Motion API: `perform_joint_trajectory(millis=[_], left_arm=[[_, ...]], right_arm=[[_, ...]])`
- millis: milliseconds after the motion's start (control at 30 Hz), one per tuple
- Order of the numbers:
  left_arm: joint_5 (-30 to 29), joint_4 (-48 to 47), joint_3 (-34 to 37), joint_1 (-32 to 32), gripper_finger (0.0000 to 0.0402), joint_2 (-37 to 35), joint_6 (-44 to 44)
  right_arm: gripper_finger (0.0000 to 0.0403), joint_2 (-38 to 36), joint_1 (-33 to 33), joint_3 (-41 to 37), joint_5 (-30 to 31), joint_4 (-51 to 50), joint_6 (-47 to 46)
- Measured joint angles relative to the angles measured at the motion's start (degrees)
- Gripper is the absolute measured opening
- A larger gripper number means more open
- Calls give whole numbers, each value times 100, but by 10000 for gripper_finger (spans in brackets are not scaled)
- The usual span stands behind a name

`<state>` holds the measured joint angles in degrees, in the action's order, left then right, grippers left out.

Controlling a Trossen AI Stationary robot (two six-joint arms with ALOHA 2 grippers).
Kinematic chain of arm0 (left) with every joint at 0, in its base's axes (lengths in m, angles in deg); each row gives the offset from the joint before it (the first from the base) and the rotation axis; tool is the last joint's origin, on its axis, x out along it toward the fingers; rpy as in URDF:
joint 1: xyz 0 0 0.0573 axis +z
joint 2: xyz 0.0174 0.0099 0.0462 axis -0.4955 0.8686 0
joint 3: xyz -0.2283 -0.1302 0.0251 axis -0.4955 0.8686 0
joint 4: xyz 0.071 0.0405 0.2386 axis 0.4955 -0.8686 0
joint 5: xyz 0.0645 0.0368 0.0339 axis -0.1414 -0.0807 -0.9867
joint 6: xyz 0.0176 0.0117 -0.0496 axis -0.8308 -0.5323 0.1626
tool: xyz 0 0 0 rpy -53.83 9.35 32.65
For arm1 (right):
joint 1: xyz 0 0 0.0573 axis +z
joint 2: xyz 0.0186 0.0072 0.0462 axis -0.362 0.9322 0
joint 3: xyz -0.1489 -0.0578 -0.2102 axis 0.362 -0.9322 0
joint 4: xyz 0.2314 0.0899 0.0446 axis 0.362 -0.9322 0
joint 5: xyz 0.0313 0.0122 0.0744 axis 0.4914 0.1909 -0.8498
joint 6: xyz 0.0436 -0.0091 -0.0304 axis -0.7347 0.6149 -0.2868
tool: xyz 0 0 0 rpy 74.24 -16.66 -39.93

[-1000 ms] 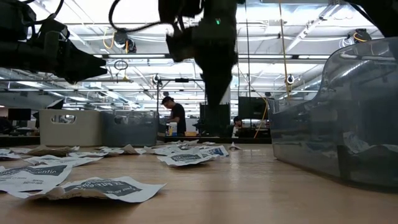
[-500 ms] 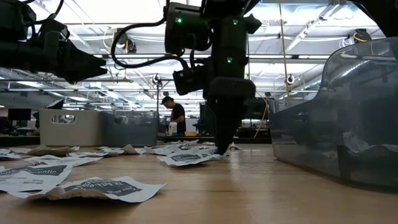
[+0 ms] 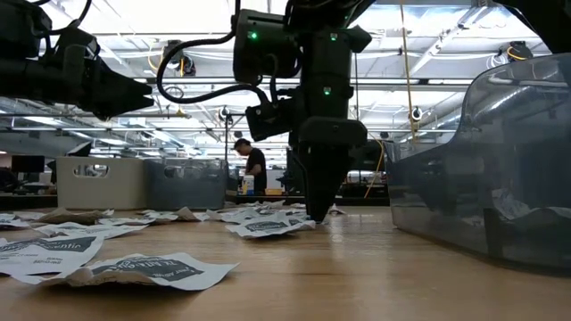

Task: Pick & Place First Aid Supplies
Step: Put the white alcohol pad into the bottom black bin

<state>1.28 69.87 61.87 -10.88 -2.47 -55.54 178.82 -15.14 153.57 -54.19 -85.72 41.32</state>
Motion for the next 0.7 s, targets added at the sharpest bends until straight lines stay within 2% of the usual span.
perform_joint_trajectory(millis=[100, 300, 467, 700], left_arm=[[0, 0, 0, -1, 306, 0, 0], [0, 0, 0, 0, 306, 0, 0], [0, 0, 0, 1, 306, 0, 0], [0, 0, 0, 0, 306, 0, 0]], right_arm=[[152, 4, 6, 0, 3, -2, 106], [19, 6, 45, -4, -60, -31, 290], [6, -189, 50, -14, -6, -175, 163], [2, -741, 37, 239, -166, -928, -143]])
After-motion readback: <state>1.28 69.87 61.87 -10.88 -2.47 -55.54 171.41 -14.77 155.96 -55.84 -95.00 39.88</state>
